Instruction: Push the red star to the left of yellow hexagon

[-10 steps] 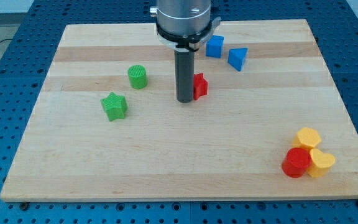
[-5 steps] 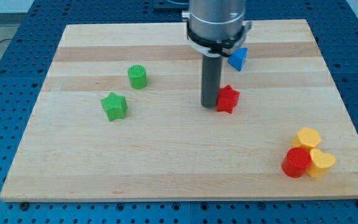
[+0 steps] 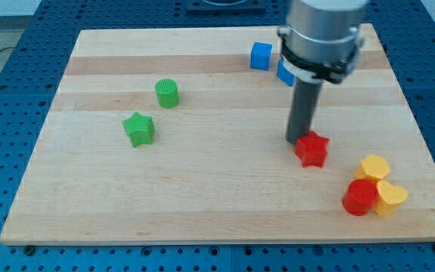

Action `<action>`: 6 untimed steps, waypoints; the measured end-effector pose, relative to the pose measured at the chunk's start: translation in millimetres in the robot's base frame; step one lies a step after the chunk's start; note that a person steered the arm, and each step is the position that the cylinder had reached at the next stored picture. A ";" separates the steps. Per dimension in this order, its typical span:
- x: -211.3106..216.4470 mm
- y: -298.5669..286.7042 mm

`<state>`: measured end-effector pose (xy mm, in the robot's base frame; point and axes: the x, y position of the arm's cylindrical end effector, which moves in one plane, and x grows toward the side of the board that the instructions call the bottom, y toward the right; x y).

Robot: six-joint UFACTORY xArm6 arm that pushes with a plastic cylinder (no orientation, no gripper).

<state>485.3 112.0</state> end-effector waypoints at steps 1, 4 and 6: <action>3.1 1.2; 18.0 37.1; 18.0 9.0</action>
<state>503.3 121.0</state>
